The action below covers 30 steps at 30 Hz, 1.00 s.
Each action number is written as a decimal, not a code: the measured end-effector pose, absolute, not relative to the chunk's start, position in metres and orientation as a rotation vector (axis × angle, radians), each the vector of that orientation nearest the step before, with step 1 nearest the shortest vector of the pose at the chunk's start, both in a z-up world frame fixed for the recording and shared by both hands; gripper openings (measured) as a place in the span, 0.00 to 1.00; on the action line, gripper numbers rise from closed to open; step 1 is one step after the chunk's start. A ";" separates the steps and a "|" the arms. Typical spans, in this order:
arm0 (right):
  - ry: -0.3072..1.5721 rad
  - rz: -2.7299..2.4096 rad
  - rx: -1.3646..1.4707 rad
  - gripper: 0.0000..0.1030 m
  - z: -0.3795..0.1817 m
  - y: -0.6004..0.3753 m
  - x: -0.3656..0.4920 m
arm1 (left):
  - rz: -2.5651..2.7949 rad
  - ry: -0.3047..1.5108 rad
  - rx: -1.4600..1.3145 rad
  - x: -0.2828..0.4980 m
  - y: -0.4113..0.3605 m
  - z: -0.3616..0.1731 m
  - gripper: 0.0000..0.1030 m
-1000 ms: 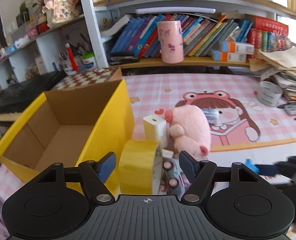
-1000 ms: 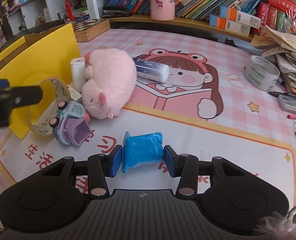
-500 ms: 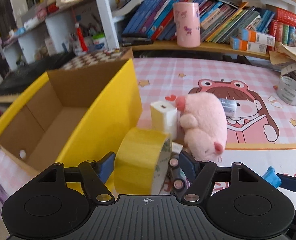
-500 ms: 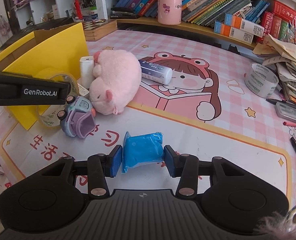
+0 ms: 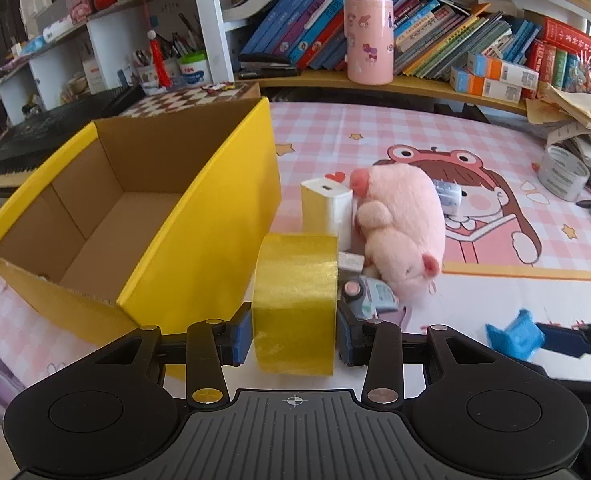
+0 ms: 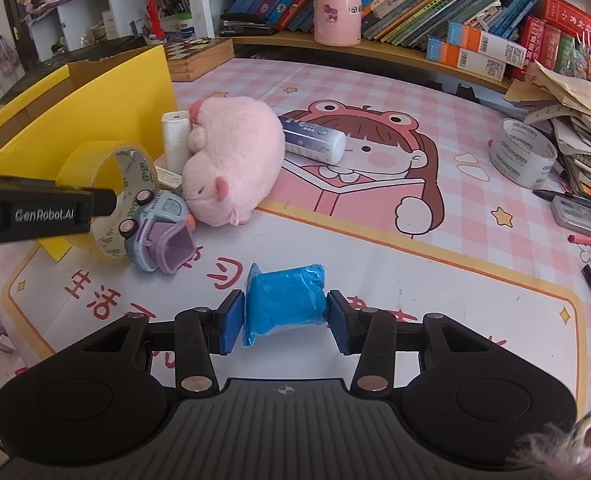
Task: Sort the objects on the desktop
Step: 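Close the left tool on the clear tape roll while the right tool holds the block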
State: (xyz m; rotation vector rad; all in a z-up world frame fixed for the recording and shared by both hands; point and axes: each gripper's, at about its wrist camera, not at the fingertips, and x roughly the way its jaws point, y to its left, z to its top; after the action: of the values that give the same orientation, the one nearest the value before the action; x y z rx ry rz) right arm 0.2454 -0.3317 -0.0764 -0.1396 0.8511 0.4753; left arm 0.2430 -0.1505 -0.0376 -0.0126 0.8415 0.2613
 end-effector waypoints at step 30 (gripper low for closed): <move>0.801 0.443 -0.159 0.41 -0.057 -0.309 0.225 | 0.103 0.641 -0.024 0.209 -0.132 -0.006 0.38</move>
State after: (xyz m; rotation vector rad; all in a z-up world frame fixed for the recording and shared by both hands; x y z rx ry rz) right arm 0.2246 -0.3088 -0.0571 -0.1590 0.8006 0.4431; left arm 0.2095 -0.1321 -0.0064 -0.0240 0.6413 0.1034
